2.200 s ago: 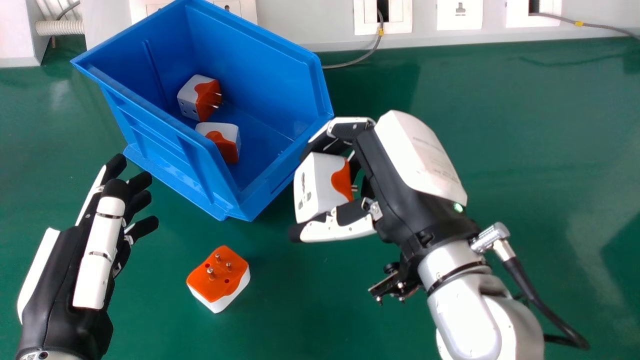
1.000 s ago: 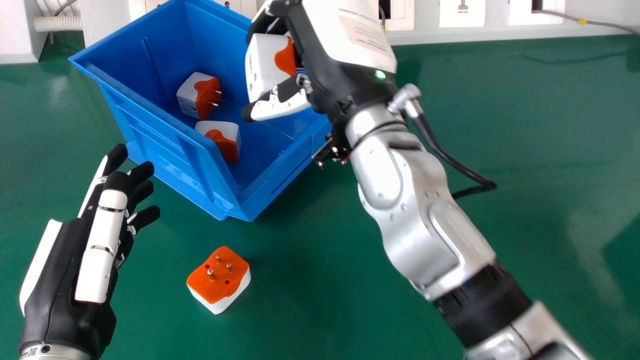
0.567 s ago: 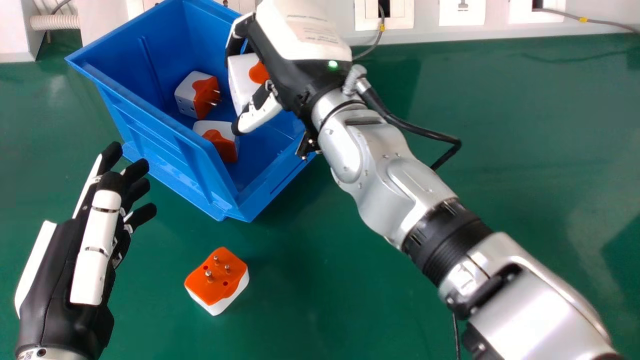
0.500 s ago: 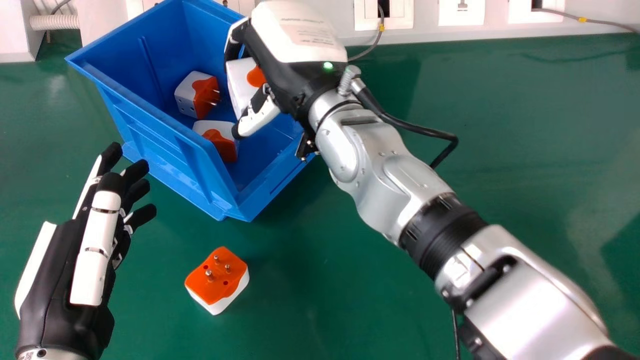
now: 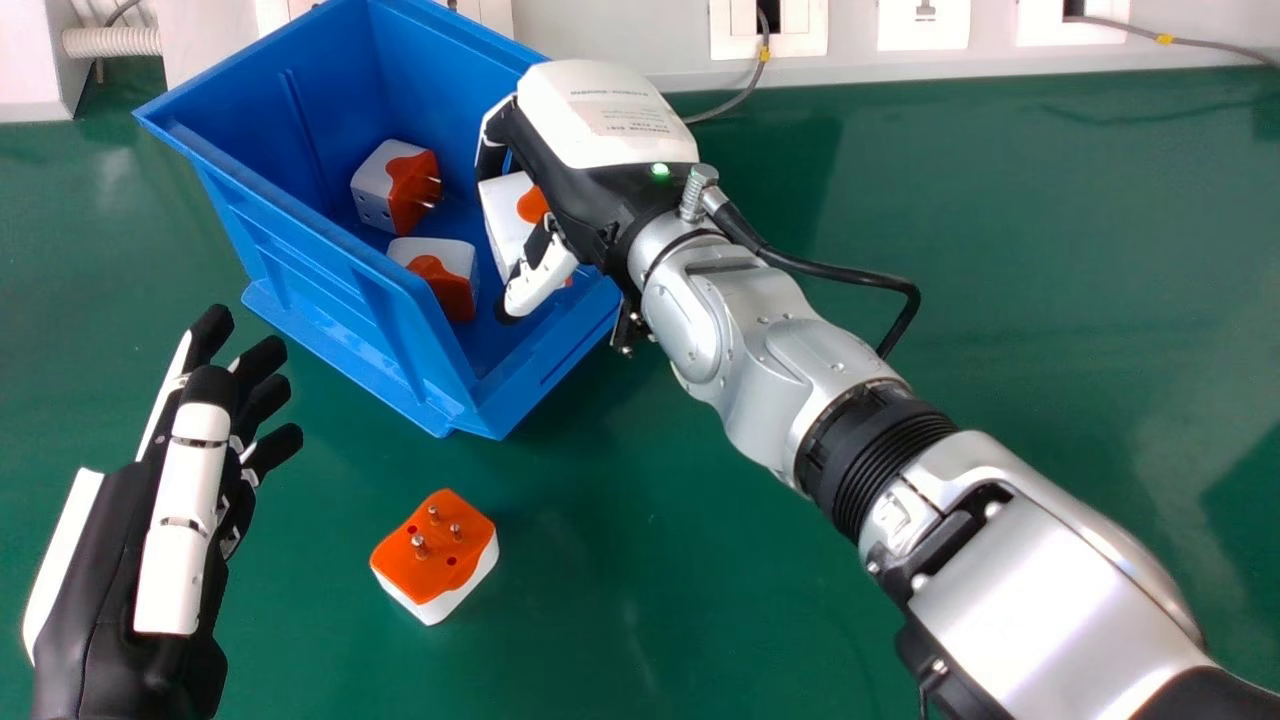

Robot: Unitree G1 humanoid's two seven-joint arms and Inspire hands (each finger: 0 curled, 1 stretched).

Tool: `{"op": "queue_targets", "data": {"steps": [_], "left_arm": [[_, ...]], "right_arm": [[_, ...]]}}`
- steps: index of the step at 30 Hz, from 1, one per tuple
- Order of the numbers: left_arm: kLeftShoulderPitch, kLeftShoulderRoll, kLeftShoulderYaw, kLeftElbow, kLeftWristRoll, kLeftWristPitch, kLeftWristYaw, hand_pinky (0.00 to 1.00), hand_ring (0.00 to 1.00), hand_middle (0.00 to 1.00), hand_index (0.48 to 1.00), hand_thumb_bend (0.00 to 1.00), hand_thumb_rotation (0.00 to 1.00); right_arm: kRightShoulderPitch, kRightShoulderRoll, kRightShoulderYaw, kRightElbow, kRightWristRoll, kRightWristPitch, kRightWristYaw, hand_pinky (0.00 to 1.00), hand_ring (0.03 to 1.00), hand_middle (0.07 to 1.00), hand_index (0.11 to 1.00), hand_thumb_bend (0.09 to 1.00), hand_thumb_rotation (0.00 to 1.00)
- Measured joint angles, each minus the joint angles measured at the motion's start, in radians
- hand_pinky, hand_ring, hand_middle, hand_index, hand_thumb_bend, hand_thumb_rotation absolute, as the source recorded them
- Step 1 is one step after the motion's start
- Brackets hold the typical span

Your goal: Pick all objects and put in blue box

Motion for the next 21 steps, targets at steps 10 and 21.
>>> {"op": "queue_targets", "data": {"steps": [10, 21], "left_arm": [[0.018, 0.000, 0.000, -0.007, 0.020, 0.000, 0.004, 0.90, 0.94, 0.93, 0.972, 0.35, 1.00], [0.039, -0.001, -0.011, -0.019, 0.030, 0.000, 0.015, 0.90, 0.93, 0.93, 0.966, 0.35, 1.00]], "right_arm": [[0.000, 0.006, 0.001, 0.000, 0.013, -0.017, -0.018, 0.33, 0.438, 0.545, 0.511, 0.492, 0.00], [0.000, 0.014, 0.003, 0.001, 0.014, -0.026, 0.007, 0.35, 0.446, 0.542, 0.517, 0.492, 0.00]]}}
